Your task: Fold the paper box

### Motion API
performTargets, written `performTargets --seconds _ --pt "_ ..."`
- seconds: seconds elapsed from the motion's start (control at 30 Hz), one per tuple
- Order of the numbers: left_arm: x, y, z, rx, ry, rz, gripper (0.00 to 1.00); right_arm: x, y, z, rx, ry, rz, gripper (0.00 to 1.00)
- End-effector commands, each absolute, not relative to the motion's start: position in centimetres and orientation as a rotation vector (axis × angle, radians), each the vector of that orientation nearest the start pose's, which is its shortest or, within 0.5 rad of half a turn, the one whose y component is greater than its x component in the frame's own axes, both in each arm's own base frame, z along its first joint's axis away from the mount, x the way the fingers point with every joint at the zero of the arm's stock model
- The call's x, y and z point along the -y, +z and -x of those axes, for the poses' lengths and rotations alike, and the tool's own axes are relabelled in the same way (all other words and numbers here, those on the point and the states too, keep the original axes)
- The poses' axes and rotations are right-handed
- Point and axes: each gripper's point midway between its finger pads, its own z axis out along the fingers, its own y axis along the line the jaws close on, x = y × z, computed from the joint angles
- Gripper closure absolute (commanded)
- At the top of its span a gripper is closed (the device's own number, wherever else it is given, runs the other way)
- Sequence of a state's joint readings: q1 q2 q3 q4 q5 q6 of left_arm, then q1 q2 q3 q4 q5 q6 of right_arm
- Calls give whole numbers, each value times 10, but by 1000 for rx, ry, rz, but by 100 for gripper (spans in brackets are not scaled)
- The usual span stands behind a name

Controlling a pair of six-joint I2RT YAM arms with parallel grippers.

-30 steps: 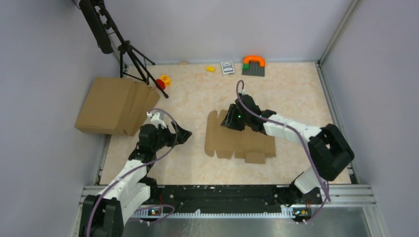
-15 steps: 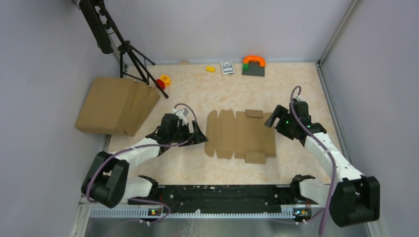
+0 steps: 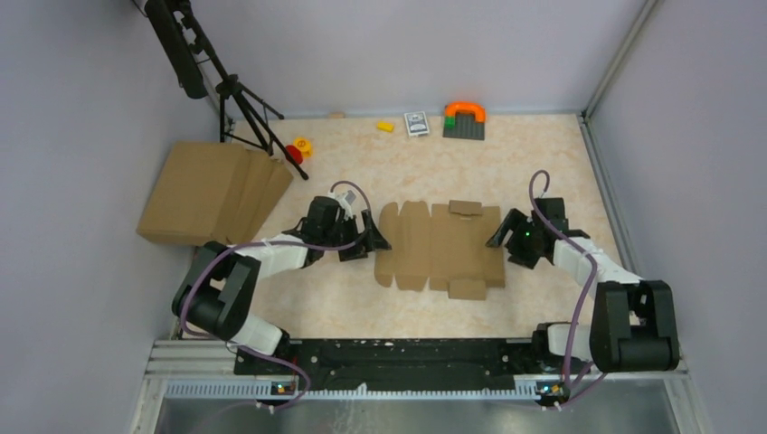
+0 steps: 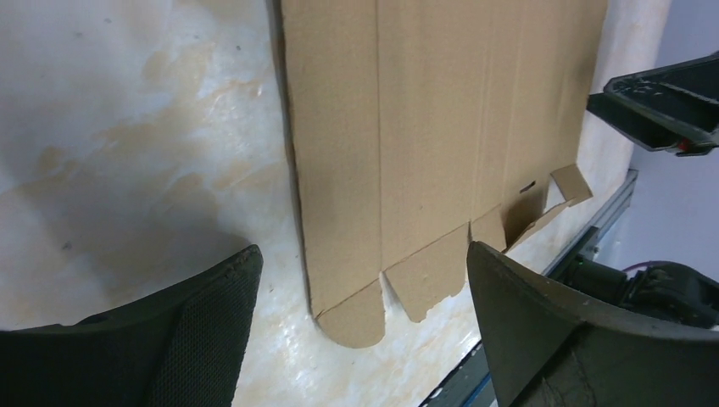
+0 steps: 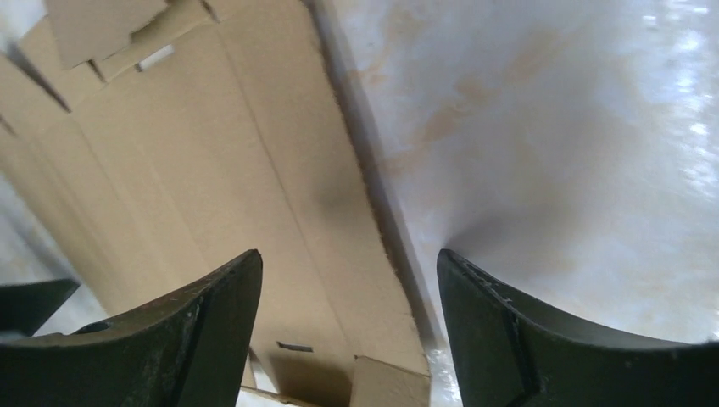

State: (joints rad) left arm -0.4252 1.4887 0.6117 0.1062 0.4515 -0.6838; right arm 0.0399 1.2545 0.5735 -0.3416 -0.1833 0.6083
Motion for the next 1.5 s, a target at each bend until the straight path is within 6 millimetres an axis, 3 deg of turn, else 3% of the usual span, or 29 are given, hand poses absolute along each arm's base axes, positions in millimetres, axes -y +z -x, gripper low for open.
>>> performTargets --seconds 0.0,0.13,0.37,0.53,0.8,0.9,1.03,1.1,1.27,1.33,1.47 --pt "243 46 -266 -2500 -1150 105 10 -86 26 -261 -2556 648 -605 27" --pt "250 46 -267 -2473 -1234 118 16 -90 29 -260 -2544 686 -587 36" --pt "258 67 -272 -2356 -1381 113 30 -92 31 -256 -2549 698 -560 49" --pt "255 81 -273 -2292 -1397 100 44 -88 29 -254 -2556 665 -549 59" --pt "247 101 -272 -2197 -1468 113 55 -85 30 -253 -2552 639 -533 73" --pt "248 97 -272 -2216 -1475 100 56 -86 29 -253 -2557 645 -527 75" --pt "236 71 -277 -2335 -1363 147 56 -86 29 -252 -2557 651 -521 76" --pt "237 70 -277 -2342 -1371 135 62 -86 30 -252 -2557 651 -508 76" --pt "244 84 -273 -2326 -1438 53 86 -88 33 -252 -2561 661 -459 69" --pt "244 93 -272 -2312 -1449 21 89 -93 37 -252 -2544 701 -427 63" --pt "245 109 -266 -2294 -1470 -35 90 -102 47 -253 -2507 776 -379 64"
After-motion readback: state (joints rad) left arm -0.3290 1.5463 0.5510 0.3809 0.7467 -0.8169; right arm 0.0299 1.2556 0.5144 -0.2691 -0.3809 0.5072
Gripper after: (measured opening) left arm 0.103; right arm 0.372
